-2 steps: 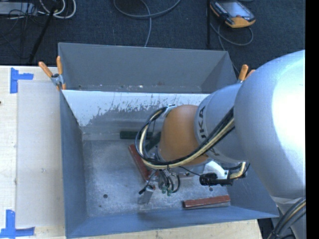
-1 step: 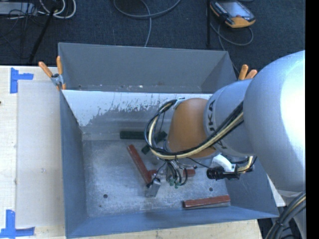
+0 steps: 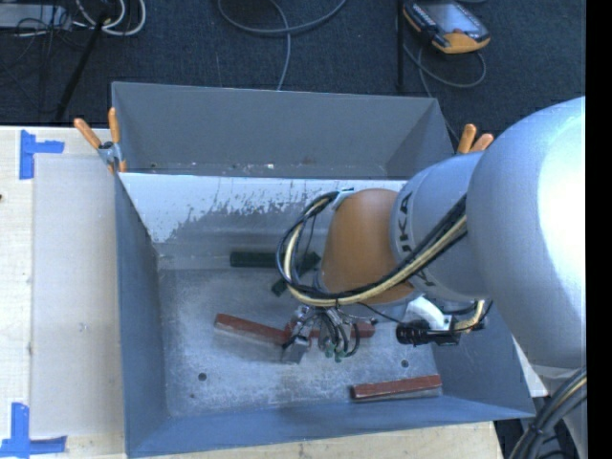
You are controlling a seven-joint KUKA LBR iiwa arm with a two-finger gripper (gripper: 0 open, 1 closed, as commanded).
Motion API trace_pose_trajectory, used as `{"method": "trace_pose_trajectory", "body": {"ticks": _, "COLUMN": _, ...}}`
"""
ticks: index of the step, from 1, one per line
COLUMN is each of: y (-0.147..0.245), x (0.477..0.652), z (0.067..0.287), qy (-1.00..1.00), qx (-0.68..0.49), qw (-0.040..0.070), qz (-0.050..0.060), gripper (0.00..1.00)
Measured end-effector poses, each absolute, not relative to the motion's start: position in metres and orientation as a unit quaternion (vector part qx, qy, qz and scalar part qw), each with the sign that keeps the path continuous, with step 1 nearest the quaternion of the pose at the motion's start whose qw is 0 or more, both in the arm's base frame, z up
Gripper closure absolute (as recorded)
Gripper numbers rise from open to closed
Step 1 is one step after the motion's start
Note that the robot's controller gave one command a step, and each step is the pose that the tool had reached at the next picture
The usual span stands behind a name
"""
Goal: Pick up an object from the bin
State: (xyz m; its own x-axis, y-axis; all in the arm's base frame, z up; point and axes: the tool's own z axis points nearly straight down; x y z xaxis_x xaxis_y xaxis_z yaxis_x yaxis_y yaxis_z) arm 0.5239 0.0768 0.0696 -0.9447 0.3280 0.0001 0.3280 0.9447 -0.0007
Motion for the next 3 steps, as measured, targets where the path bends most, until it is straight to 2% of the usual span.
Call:
{"method": "trace_pose_trajectory", "body": {"ticks": 1, "y": 0.076, "x": 0.524, "z": 0.090, "qy": -0.986, "qx": -0.166, "qw": 0.000, "qz": 0.000, "gripper": 1.00}}
{"method": "trace_pose_trajectory", "body": {"ticks": 2, "y": 0.076, "x": 0.524, "z": 0.098, "qy": -0.986, "qx": -0.165, "qw": 0.000, "qz": 0.000, "gripper": 1.00}}
{"method": "trace_pose_trajectory", "body": {"ticks": 3, "y": 0.076, "x": 0.525, "z": 0.168, "qy": -0.986, "qx": -0.164, "qw": -0.003, "qz": -0.001, "gripper": 1.00}}
